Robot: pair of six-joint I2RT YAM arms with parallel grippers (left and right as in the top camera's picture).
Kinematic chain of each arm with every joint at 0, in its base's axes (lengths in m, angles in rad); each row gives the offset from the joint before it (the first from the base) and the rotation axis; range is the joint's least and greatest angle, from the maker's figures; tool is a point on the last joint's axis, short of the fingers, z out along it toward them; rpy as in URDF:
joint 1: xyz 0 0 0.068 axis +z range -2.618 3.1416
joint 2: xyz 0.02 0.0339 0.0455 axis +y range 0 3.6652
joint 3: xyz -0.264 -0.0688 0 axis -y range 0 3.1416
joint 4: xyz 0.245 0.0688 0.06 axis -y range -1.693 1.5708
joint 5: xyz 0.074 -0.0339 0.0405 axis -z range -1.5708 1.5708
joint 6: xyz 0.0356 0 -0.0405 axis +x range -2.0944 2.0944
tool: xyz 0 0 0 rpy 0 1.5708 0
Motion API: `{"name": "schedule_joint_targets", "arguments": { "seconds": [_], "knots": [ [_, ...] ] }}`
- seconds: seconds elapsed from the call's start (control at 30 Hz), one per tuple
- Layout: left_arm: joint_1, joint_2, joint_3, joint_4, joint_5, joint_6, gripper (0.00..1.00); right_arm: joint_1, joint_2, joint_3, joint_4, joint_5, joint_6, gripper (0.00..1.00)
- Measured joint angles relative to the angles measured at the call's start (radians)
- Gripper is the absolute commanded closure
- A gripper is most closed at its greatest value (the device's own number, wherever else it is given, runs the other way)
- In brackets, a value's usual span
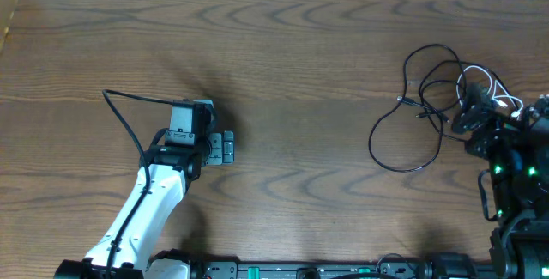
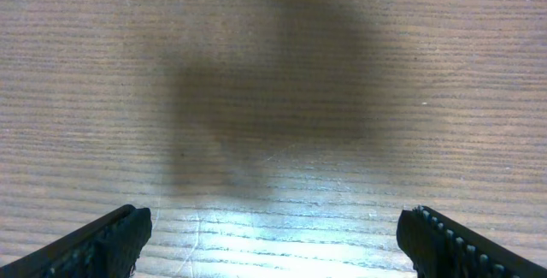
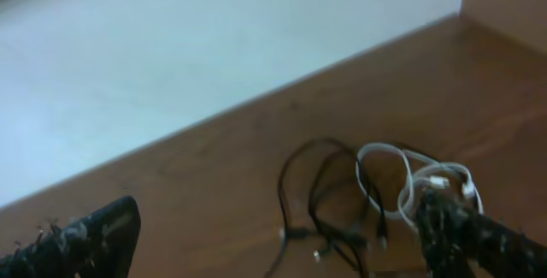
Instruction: Untangle cables
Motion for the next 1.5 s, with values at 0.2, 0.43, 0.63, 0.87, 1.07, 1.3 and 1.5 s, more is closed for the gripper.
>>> {"name": "schedule_joint_targets", "arguments": {
  "seconds": [0.2,0.43,0.63,0.87,1.07,1.3,1.5],
  "knots": [
    [0.0,0.0,0.0,0.0,0.0,0.0,0.02,0.0,0.0,-0.002,-0.198,0.0,0.0,0.01],
    [0.0,0.0,0.0,0.0,0.0,0.0,0.02,0.0,0.0,-0.01,-0.496,0.0,0.0,0.01],
    [0.0,0.0,0.0,0.0,0.0,0.0,0.02,0.0,0.0,-0.033,-0.661,0.0,0.0,0.01],
    [0.0,0.0,0.0,0.0,0.0,0.0,0.02,0.0,-0.003,-0.034,-0.661,0.0,0.0,0.01],
    [0.0,0.0,0.0,0.0,0.0,0.0,0.02,0.0,-0.08,-0.035,-0.661,0.0,0.0,0.01],
    [0.0,0.0,0.0,0.0,0.0,0.0,0.02,0.0,-0.234,-0.035,-0.661,0.0,0.001,0.01],
    [0.0,0.0,0.0,0.0,0.0,0.0,0.02,0.0,-0.36,-0.035,-0.661,0.0,0.001,0.01]
  ]
}}
